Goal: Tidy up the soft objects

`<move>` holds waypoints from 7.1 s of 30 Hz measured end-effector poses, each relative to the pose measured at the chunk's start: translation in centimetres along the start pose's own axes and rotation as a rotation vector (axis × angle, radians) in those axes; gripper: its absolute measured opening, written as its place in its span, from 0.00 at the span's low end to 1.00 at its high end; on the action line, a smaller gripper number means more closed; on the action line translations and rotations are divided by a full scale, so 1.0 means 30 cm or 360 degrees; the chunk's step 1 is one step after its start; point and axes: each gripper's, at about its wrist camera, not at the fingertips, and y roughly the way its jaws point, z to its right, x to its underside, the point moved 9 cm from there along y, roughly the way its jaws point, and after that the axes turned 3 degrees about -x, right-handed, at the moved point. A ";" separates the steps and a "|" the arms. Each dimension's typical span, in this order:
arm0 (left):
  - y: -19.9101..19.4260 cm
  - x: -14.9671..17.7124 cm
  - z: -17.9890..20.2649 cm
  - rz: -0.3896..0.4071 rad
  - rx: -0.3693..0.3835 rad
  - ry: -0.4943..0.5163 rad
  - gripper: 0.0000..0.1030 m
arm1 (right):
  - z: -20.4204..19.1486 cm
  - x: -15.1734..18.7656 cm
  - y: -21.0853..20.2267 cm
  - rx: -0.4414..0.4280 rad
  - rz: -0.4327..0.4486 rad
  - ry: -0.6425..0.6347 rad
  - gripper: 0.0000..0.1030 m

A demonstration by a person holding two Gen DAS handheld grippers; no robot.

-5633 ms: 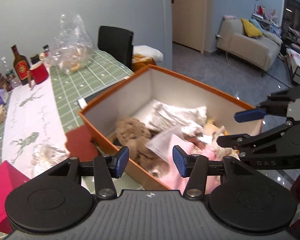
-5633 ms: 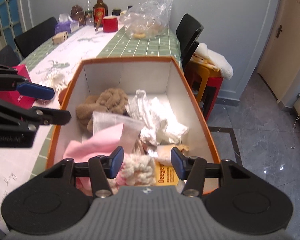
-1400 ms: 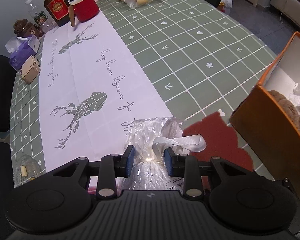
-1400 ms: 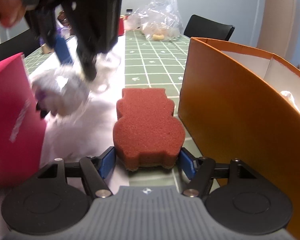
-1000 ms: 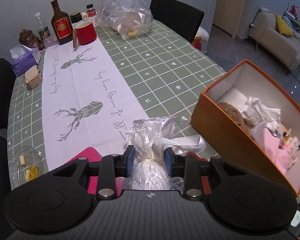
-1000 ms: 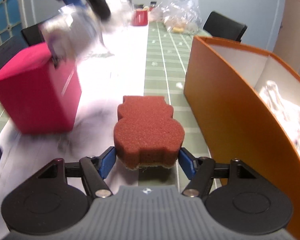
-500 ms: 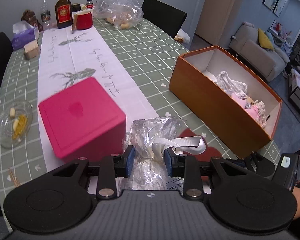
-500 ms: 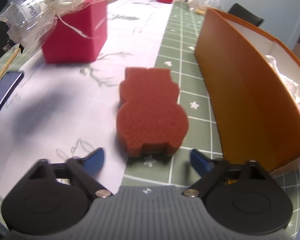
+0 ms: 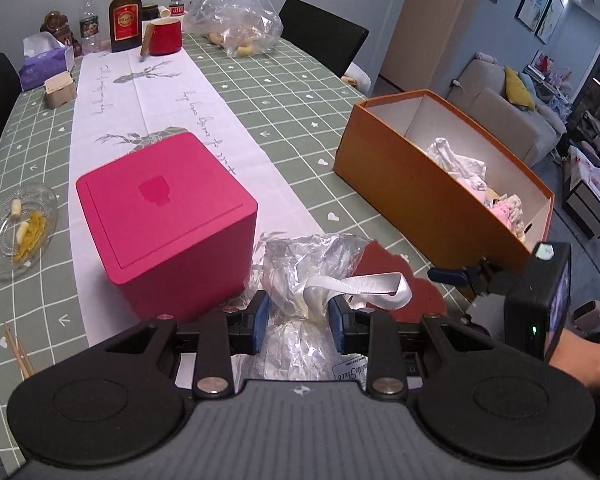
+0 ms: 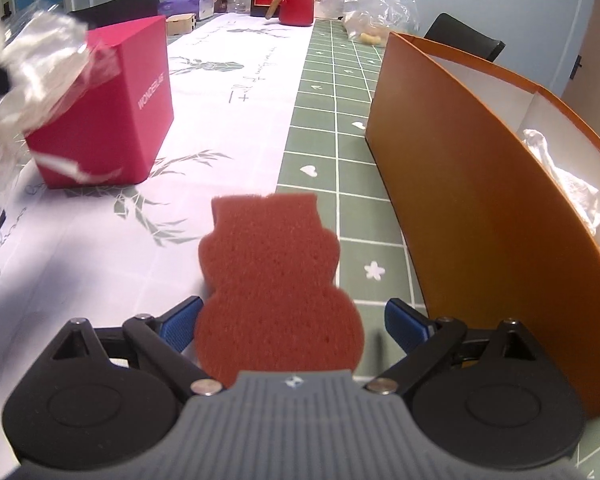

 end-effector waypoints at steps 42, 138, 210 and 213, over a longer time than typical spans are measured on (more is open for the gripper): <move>0.004 -0.080 0.105 0.0031 0.0026 -0.0001 0.35 | 0.005 -0.249 -0.266 -0.0320 0.0192 -0.0188 0.68; 0.485 -0.578 0.534 0.0160 -0.0254 -0.0001 0.63 | 0.707 -0.353 0.025 0.0126 0.0052 0.0134 0.81; 0.223 -0.150 0.588 0.0191 -0.0182 -0.0102 0.98 | 0.679 -0.052 -0.466 0.0359 0.0168 0.0509 0.97; 0.224 -0.149 0.588 0.0190 -0.0180 -0.0102 0.98 | 0.680 -0.051 -0.466 0.0359 0.0167 0.0511 0.97</move>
